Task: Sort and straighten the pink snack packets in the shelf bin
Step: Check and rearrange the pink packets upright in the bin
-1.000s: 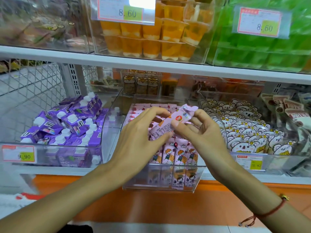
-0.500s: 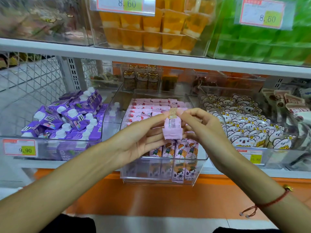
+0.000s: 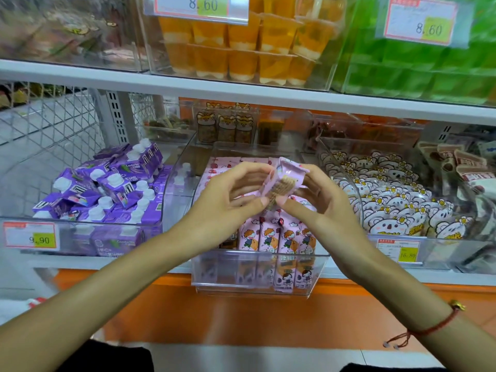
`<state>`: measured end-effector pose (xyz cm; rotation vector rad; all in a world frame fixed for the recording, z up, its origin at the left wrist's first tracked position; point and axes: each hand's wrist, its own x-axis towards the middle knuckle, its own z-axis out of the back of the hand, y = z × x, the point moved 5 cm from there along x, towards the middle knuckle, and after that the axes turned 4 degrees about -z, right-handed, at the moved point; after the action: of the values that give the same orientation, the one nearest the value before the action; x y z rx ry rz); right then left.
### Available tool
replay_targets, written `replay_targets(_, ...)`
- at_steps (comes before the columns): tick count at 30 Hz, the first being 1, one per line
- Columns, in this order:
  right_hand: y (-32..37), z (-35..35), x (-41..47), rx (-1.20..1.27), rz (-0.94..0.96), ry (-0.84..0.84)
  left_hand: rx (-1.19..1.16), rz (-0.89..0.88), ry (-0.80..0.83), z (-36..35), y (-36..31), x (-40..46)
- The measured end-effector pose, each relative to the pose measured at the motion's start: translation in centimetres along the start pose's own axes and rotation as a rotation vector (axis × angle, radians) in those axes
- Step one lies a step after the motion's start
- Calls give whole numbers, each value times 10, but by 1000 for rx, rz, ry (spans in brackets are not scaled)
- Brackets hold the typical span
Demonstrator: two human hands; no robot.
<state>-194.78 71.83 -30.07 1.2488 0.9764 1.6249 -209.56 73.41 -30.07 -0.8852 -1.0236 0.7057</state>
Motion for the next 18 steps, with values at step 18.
replay_targets(18, 10, -1, -3, -324, 156, -80, -169, 133, -353, 18, 14, -5)
